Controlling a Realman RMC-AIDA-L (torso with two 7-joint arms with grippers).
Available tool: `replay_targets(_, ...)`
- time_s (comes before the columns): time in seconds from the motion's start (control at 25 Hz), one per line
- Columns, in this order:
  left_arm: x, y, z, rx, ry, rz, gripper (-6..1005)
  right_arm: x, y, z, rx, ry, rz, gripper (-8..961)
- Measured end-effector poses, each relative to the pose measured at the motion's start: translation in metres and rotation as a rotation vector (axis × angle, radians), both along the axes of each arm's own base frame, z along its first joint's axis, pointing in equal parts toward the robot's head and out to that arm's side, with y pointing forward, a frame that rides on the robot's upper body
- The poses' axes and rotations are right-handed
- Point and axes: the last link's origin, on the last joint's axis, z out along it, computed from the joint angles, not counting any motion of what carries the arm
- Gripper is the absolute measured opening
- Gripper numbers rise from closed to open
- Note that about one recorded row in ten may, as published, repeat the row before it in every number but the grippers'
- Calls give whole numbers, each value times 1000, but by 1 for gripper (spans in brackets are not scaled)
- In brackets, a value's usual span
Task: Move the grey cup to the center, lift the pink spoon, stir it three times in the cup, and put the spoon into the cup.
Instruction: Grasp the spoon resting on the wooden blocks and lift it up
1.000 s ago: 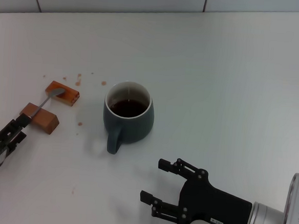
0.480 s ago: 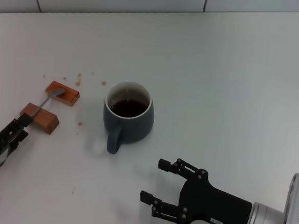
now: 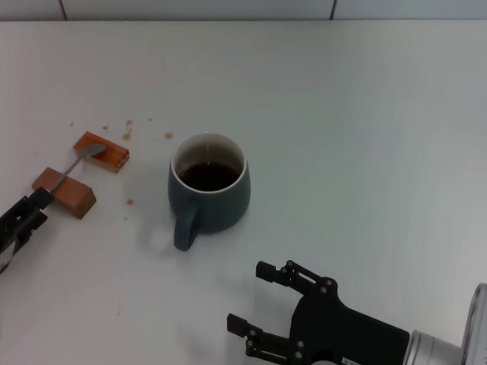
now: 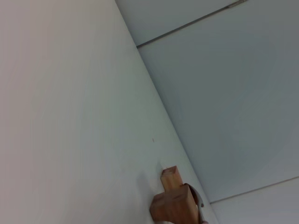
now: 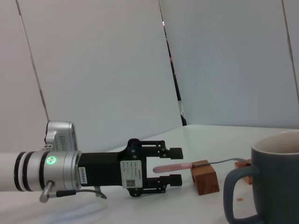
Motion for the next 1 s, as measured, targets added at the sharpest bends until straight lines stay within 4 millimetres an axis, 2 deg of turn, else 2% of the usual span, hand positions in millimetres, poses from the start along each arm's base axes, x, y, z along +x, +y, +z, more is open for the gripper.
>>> replay_targets(0.28, -1, 1, 0, 0, -1, 6, 615, 0, 0, 0, -2, 1, 0, 825)
replay_targets(0.68, 0, 2, 1, 0, -5, 6, 503, -2, 2, 0, -10, 4, 2, 825)
replay_targets(1.0, 1, 2, 2, 5, -11, -1, 504, -2, 2, 0, -10, 4, 1, 825)
